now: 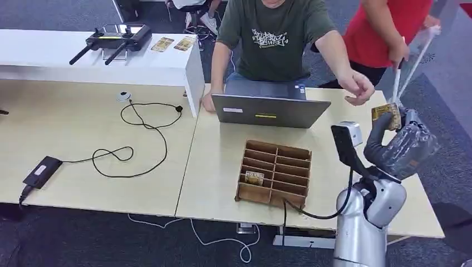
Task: Pass the card to the sensor for recognition and then transmit it.
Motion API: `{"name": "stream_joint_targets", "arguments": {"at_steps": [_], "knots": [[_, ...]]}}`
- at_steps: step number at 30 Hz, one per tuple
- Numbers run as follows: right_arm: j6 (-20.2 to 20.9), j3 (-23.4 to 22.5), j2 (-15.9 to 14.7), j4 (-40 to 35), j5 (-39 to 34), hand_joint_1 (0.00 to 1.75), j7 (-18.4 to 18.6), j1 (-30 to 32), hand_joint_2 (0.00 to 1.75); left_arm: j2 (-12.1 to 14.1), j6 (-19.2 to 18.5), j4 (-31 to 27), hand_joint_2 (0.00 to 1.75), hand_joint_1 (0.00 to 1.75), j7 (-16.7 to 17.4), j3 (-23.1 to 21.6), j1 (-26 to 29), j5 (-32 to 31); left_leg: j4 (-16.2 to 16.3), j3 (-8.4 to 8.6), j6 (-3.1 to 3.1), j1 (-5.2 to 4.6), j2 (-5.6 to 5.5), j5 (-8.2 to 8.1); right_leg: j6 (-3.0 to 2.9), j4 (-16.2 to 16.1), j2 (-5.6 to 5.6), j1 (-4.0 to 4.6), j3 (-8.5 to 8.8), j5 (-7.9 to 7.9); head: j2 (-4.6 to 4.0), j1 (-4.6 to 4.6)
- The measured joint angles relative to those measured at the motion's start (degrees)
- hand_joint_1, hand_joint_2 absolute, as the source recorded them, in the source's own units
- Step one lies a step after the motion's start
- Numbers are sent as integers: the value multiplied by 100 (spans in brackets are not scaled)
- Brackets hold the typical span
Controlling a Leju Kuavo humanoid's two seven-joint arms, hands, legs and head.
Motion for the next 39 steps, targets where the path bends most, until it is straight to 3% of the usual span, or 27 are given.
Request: {"name": "stream_joint_targets", "arguments": {"at_steps": [15, 20, 25, 32, 39], "knots": [[-2, 989, -125, 1544, 930, 175, 1142, -1273, 175, -33, 11, 0, 0, 0, 68, -225, -15, -188, 0, 0, -5, 0, 2, 4, -5, 2, 3, 0, -4, 3, 0, 0], [-2, 1615, -378, 2157, 945, 175, 1982, -1658, 175, -48, 17, 0, 0, 0, 74, -313, -15, -204, 0, 0, -5, 0, 2, 5, -6, 2, 3, 0, -4, 5, 0, 0], [-2, 2325, -566, 2734, 945, 175, 2538, -2034, 175, -48, 37, 0, 0, 0, 74, -319, -9, -162, 1, -2, -6, 0, -2, 7, -7, 3, -1, 1, -7, 6, 0, 0], [-4, 2903, -697, 3306, 945, 175, 2739, -2393, 175, -87, 114, 0, 0, 0, 114, -319, 2, -72, 1, -19, -6, 1, -2, 6, -7, 3, 0, 1, -25, 5, 0, 0], [-4, 3115, -739, 3594, 945, 175, 2757, -2522, 175, -94, 148, 0, 0, 0, 114, -317, 24, -28, 1, -31, -7, 1, -4, 6, -7, 3, -1, 1, -36, 4, 0, 0]]}}
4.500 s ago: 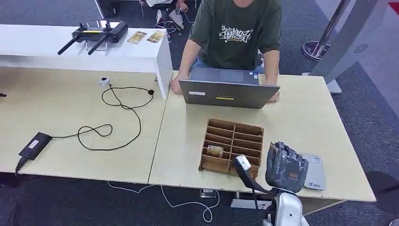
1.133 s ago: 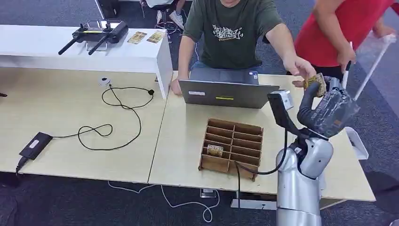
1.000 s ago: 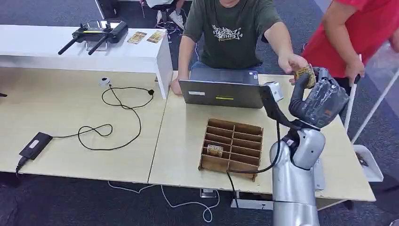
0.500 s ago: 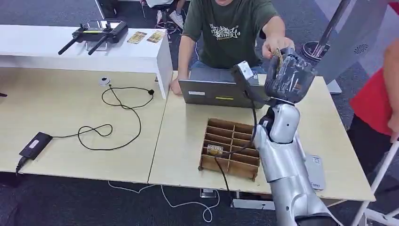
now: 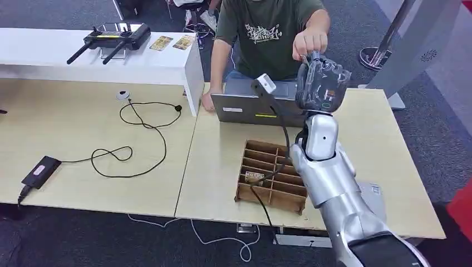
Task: Pass the card to the sensor for recognition and then transmit it.
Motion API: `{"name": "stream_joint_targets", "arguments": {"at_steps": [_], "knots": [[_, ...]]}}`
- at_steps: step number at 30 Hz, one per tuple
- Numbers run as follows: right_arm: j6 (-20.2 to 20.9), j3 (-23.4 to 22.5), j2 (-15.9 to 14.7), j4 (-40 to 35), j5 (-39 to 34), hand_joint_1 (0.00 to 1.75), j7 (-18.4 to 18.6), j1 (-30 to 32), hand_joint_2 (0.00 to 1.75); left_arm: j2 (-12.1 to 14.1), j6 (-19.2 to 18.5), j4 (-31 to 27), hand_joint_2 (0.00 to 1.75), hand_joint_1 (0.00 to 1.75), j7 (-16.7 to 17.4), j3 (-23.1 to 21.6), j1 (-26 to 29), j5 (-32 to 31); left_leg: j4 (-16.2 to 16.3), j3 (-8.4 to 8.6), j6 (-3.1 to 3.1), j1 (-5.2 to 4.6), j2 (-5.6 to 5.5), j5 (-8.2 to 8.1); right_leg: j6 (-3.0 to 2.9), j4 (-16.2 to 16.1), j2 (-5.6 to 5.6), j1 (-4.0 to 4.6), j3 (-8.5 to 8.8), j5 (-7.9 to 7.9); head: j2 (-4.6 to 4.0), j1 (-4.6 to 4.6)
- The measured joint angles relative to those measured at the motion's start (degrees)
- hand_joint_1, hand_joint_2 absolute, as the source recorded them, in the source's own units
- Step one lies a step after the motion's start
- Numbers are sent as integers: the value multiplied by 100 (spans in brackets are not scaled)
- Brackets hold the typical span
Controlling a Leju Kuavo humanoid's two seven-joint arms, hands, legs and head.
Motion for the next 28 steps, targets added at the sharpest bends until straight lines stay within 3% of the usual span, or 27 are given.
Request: {"name": "stream_joint_targets", "arguments": {"at_steps": [2, 3, 4, 28], "knots": [[-2, 35, -2, 56, 0, 175, -2, -14, 175, 0, 11, 0, 0, 0, 0, 0, 8, 26, 0, -2, 0, 0, 0, 0, 0, 0, 0, 0, -1, 0, 0, 0], [0, 46, -2, 76, 0, 108, -2, -17, 175, 0, 13, 0, 0, 0, 0, 0, 11, 30, 0, -2, 0, 0, 0, 0, 0, 0, 0, 0, -2, 0, 0, 0], [-2, 50, -2, 96, 0, 0, -2, -20, 175, 0, 13, 0, 0, 0, -2, 0, 12, 43, 0, -3, 0, 0, 0, -1, 0, 0, 0, 0, -2, 0, 0, 0], [-2, 70, 7, 369, 0, 0, -157, -60, 175, 4, 52, 0, 0, 0, -9, 2, 17, 74, 0, -1, -2, 0, 1, 9, -3, 1, 1, 0, -2, 11, 0, 0]]}}
